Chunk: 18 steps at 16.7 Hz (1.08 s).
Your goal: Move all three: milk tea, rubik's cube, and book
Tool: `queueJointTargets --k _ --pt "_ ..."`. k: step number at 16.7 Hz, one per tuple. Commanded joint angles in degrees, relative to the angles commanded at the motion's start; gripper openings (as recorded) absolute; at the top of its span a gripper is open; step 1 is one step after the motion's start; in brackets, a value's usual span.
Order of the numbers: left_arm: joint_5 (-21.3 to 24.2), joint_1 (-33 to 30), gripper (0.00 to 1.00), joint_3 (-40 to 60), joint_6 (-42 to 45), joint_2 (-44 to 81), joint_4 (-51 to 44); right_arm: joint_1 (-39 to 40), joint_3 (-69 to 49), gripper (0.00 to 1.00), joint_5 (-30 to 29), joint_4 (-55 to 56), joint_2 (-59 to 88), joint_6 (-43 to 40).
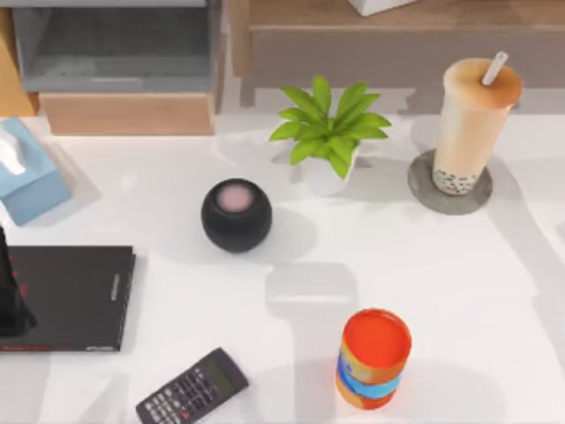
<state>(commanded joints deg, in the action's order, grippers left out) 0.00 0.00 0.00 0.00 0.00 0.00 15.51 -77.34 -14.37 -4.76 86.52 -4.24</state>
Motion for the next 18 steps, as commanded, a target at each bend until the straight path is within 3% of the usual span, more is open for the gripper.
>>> queueJointTargets --k 6,12,18 --pt "0.0 0.0 1.00 0.0 0.0 0.0 0.0 3.4 -7.1 0.00 -6.1 10.8 4.3 5.1" --pt "0.0 0.0 1.00 0.0 0.0 0.0 0.0 3.5 -7.9 0.00 -6.1 11.6 4.4 5.0" --pt "0.0 0.0 1.00 0.0 0.0 0.0 0.0 6.0 -22.5 0.00 -3.9 15.6 13.7 3.3"
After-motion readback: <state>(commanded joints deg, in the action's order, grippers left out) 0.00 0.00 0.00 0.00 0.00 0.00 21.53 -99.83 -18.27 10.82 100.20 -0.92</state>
